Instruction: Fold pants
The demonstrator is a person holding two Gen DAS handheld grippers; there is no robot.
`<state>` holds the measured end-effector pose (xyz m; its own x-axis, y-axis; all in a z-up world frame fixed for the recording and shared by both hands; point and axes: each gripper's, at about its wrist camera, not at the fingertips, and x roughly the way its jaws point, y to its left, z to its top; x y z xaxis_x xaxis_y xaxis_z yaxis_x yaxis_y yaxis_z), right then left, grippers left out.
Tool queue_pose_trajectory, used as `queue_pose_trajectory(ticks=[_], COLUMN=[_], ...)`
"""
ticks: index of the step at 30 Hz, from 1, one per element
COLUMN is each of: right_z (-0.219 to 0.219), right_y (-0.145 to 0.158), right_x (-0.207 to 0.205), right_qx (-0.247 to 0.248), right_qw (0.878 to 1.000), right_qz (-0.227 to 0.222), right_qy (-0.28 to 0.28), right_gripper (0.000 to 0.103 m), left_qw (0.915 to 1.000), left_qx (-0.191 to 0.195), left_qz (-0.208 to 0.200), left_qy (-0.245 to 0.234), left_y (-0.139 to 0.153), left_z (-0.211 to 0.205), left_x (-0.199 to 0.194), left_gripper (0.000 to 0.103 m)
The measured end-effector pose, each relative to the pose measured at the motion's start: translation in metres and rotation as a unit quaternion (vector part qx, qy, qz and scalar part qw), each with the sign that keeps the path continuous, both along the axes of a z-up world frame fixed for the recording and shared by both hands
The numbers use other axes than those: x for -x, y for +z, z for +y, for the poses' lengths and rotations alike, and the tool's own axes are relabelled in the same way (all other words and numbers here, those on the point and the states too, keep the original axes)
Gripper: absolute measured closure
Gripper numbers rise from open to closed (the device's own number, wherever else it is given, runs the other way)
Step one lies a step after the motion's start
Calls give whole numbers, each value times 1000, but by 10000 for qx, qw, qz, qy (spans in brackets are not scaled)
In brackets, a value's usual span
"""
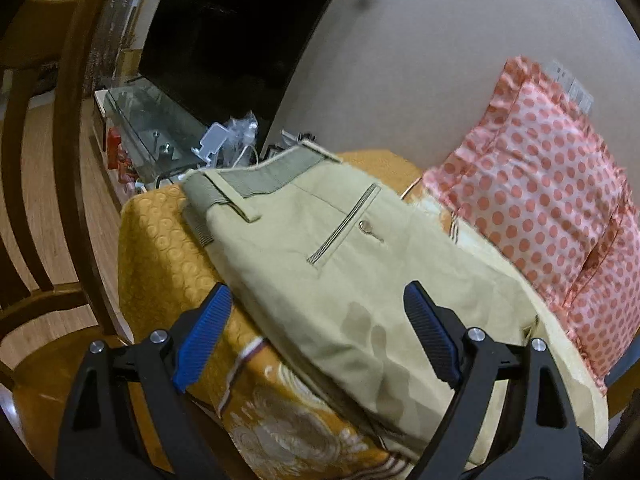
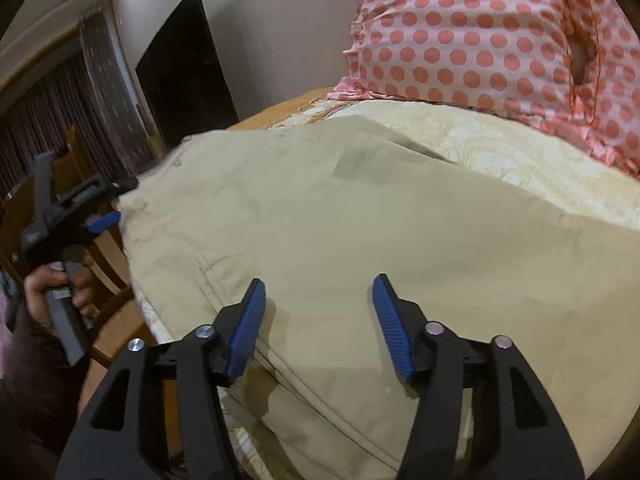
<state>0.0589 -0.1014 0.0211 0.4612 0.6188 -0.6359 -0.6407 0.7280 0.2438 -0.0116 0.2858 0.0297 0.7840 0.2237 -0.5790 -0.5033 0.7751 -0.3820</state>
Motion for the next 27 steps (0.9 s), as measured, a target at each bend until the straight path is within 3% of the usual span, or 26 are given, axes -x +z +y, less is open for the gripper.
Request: queue_pose_trajectory(ticks=[3,6,10,15,16,17,19,21,24,25,27], right_z=[0,6,5,-15,-20,-25,-39,-57,-85,-97,-125], right_y=[1,3,1,4,4,5,6,9,15,17,23], right_x=[6,6,5,4,5,5,7,8,10,11,11], right_qx=[-28,-52,-203,-676,-729,-777,-906,-1092,-1259,-1341,-1528], right_qw=[10000,9999,9998,9976,9972,9968,9956,9934,9906,9888,9832], right_qz=[-15,-85,-52,173,184,192,223,257,160,107,-1], right_qy=[38,69,48,3,-24,-55,-126,-225,-510,-642,-1000], right_gripper=[36,29,28,28,28,28,28,28,28,28,28], left_qw=[9996,9994,9949,9839,9823,9825,9870,9920,9996,9983,9904], left_qx=[-58,237,937,1727,1799,1802,1575,1243,194,-335,-887], left_qz=[268,235,-16,-465,-496,-423,-111,81,113,5,-157], left_qy=[-38,-95,-365,29,142,191,290,183,-142,-477,-1046], left_y=[1,2,3,-3,-4,-6,-9,2,44,69,98], left_z=[-1,-4,1,23,26,28,30,25,-7,-34,-77], left_x=[-7,-6,-10,-9,-9,-13,-24,-32,-44,-51,-59], left_gripper=[16,15,15,18,30,57,89,91,92,92,92])
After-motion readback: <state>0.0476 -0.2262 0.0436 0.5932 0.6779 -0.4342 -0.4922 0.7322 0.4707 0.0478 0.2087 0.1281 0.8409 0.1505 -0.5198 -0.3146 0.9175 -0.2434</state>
